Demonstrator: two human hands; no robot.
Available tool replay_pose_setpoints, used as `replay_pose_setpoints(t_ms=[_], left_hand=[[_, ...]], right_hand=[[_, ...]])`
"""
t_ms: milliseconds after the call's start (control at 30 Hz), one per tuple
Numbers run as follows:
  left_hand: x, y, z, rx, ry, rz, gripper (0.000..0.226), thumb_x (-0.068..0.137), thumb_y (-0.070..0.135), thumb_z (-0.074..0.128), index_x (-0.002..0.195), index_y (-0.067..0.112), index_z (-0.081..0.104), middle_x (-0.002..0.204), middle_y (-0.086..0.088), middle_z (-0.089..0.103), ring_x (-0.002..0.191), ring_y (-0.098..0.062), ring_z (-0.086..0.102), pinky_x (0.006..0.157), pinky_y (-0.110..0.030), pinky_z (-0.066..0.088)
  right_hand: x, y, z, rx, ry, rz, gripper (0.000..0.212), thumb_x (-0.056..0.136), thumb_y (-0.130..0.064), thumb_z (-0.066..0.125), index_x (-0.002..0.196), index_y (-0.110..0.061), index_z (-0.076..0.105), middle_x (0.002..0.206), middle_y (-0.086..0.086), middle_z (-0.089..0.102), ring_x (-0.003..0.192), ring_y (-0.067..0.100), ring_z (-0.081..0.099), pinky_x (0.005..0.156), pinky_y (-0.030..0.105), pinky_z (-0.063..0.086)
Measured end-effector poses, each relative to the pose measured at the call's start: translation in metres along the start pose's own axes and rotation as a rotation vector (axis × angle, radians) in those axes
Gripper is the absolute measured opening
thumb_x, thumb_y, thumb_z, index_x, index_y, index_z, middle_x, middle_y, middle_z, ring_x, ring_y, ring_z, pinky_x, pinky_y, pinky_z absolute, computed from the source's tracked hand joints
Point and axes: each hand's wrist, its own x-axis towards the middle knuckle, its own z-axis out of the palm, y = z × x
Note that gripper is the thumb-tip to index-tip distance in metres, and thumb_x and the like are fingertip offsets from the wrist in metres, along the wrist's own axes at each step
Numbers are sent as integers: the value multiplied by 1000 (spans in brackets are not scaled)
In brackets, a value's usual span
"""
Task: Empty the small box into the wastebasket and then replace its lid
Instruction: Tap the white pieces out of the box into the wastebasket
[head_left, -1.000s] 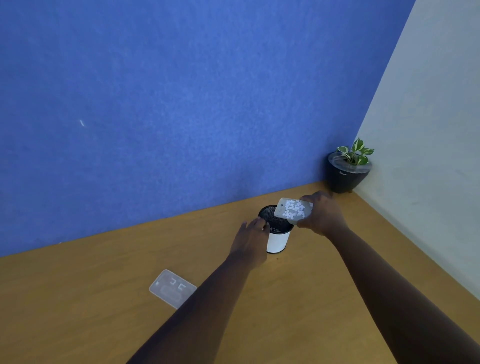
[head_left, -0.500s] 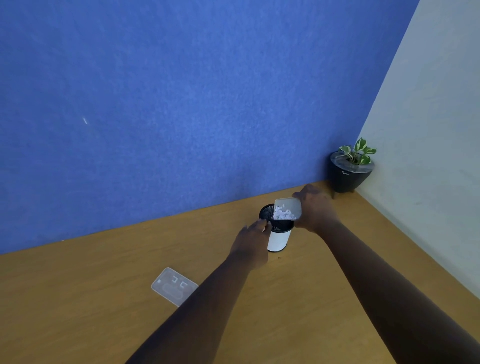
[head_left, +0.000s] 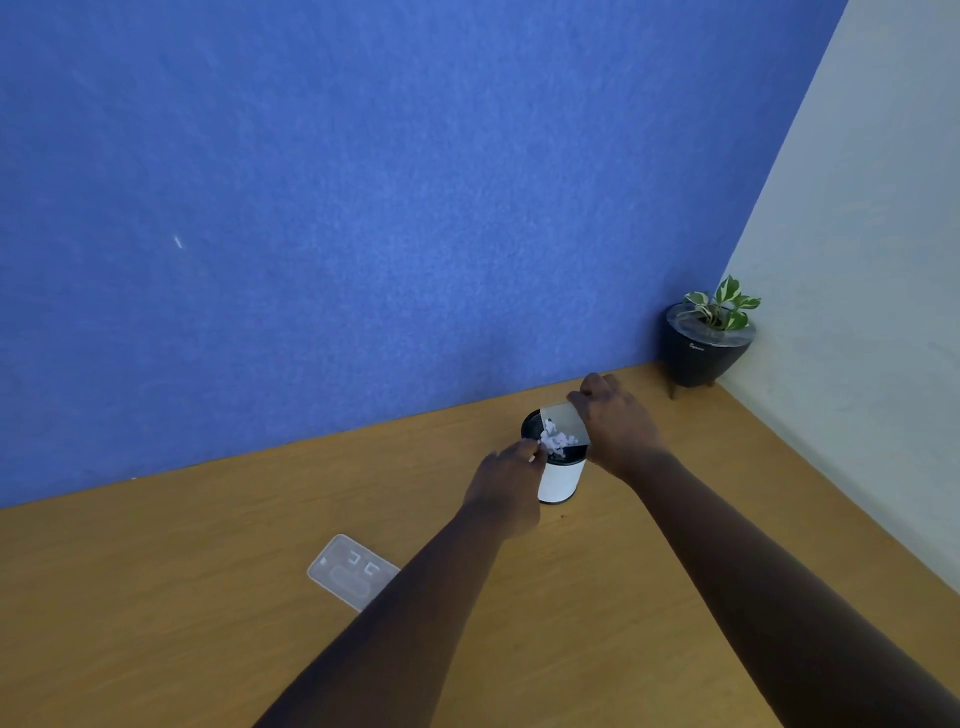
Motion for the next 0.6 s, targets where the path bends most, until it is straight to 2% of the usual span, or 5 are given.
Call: replay_pose_setpoints(t_ms=[167,400,467,600], left_hand=[[1,0,0,-15,-2,2,69,87,8,52,149,9,22,152,-5,29,133,-23,38,102,-36,41],[2,-1,1,-48,-15,-29,62,85,7,52,145,10,33,146,-3,35,121,-24,49,93,-34,46],[3,-1,0,-45,-12,-27,63,86,7,52,145,10,32,146,-2,34,124,-23,47,92,-34,45],[3,-1,1,-49,-11,-21,62,86,7,51,145,11,33,148,-1,33,130,-21,41,94,-35,45]], right_hand=[[-2,1,4,-50,5,-74,44,82,-13,63,124,-11,48,125,9,46,116,22,43,93,30,45],[-2,5,12,-79,58,-163,50,80,-2,60,127,-10,46,125,9,49,118,24,43,98,31,42],[-4,6,10,-88,100,-205,49,75,1,63,121,-9,52,119,11,55,113,25,49,92,32,46],[-9,8,9,-123,214,-287,49,48,-3,84,94,-8,69,87,9,68,82,23,66,62,27,55]])
